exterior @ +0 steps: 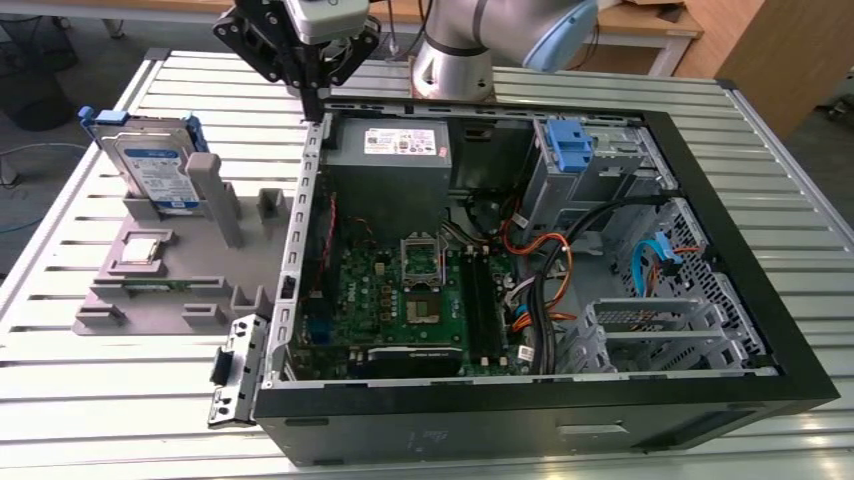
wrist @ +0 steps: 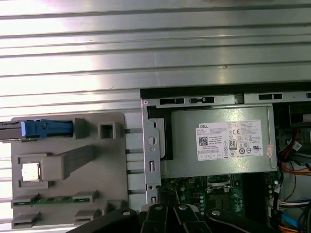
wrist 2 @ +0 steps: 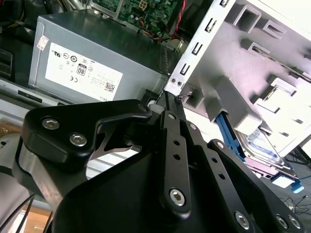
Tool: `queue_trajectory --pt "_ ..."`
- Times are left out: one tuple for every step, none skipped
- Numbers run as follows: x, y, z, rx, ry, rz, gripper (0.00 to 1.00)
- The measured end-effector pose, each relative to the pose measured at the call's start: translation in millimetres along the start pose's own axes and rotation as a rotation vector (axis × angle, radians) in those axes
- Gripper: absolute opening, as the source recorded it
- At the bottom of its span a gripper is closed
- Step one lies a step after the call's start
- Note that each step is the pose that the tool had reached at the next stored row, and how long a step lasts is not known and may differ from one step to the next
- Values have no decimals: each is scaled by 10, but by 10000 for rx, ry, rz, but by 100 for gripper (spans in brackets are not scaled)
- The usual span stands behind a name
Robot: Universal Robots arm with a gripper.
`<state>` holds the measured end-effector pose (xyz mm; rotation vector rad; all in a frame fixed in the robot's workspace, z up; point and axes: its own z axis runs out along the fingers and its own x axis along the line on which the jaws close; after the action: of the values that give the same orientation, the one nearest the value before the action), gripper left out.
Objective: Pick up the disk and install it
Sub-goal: 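Reach for the disk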
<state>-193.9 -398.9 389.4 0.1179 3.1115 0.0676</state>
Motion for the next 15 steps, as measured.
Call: queue_trajectory --pt "7 -1 0 1 0 0 10" --pt "13 -1 0 1 0 0 10" --pt "19 -1 0 0 0 0 10" --pt "26 -2 0 0 0 0 10" --pt "33 -3 0 0 0 0 10" --pt "40 -3 0 -1 -1 -1 10" --pt "48 -4 0 0 0 -1 10" --pt "57 -4 0 0 0 0 10" --pt "65 -5 0 0 -1 0 10" --pt "72 -5 0 0 -1 0 10" --pt "77 -6 0 1 0 0 10" --pt "82 -6 0 0 0 0 10" --pt "85 -6 0 0 0 0 10" --pt "92 -7 0 0 0 0 10" --pt "101 -8 0 0 0 1 10"
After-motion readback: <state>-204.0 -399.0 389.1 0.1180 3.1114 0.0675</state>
